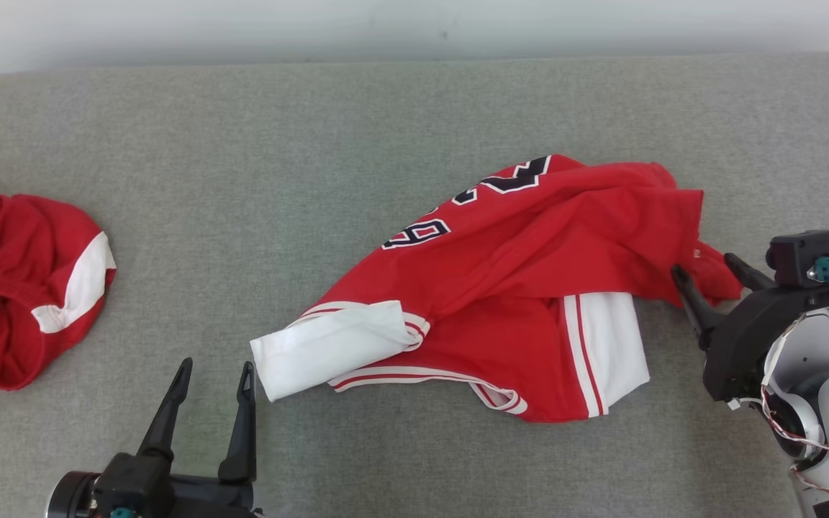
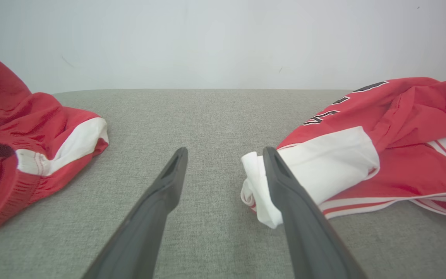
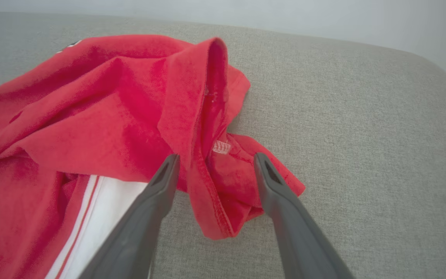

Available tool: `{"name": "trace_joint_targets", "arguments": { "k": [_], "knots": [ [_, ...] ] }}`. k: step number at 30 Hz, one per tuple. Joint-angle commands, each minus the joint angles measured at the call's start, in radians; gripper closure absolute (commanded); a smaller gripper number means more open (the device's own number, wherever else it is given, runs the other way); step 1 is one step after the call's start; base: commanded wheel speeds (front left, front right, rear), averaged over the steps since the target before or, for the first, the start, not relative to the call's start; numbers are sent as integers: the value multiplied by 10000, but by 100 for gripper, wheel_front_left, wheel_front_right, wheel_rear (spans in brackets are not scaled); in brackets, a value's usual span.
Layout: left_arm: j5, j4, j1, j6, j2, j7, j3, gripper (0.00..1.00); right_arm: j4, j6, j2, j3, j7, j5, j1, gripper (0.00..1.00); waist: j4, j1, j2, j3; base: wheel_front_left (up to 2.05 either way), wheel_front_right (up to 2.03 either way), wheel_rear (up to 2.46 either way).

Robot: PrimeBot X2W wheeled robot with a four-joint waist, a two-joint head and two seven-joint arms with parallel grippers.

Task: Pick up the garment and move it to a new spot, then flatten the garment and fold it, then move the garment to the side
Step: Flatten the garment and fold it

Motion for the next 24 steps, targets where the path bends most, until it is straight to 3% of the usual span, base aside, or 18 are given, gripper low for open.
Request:
{"name": "trace_joint_targets", "arguments": {
  "k": [1,11,23,24],
  "knots": [
    [78,2,2,-2,23,-32,-1,0,-106,-23,115,-37,42,9,122,0,-67,0,0,-36,0,0,0],
    [49,89,-9,-9,32,-32,-204,0,-338,-23,537,-168,484,14,-354,0,24,0,0,-204,0,0,0],
    [-23,98,8,-10,31,-32,-301,0,774,-23,778,-183,542,-208,-1379,0,452,0,0,-142,0,0,0],
    [-23,91,19,-10,27,-32,-295,0,854,-23,758,-153,538,-225,-1406,42,473,0,0,-131,0,0,0]
  ]
}}
